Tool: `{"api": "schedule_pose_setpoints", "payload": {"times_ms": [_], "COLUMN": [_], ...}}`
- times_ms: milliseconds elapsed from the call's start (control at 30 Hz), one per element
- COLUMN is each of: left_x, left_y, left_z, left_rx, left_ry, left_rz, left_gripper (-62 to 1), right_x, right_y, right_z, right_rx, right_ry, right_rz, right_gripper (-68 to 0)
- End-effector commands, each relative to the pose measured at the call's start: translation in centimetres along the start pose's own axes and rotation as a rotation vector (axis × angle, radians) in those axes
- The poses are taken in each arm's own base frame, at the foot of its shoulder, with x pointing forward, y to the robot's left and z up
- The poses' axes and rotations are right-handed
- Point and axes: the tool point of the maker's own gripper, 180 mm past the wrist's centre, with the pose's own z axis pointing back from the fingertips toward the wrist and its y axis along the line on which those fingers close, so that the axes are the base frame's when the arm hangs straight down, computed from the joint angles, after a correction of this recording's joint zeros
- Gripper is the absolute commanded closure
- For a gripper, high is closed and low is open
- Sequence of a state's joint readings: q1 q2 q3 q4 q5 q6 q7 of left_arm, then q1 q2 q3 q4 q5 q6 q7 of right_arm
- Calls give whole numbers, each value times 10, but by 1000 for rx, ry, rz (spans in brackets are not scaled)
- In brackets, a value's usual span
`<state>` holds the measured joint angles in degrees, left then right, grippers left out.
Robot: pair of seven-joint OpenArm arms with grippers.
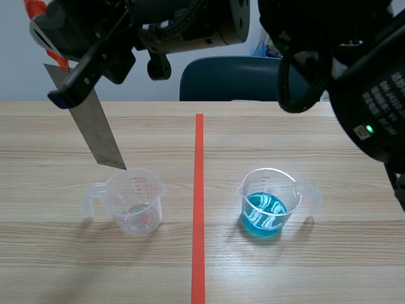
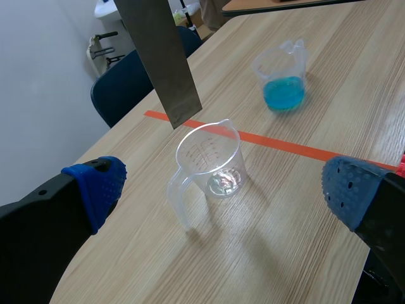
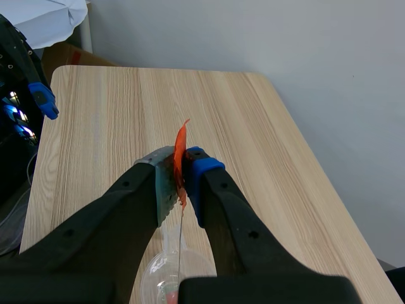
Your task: Do the redox reaction experiment
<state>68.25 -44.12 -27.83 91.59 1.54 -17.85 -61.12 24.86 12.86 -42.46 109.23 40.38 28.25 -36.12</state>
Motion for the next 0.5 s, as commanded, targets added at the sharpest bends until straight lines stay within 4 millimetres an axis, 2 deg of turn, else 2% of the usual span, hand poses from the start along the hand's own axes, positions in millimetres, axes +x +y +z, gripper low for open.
{"api": "schedule_pose_setpoints", "payload": {"times_ms": [0, 467], "left_x": [4, -1], "left_y": [1, 8], "left_z": [0, -4], "left_rx": [9, 16], "left_ry": [-17, 5], "left_rz": [-2, -30], "left_gripper": [-623, -623], "right_x": [7, -1], "right_y": [-3, -7], "right_z": [1, 8], "right_rx": [-5, -14], "right_ry": [-23, -12], "right_rz": [7, 13], "right_gripper": [-11, -11]}}
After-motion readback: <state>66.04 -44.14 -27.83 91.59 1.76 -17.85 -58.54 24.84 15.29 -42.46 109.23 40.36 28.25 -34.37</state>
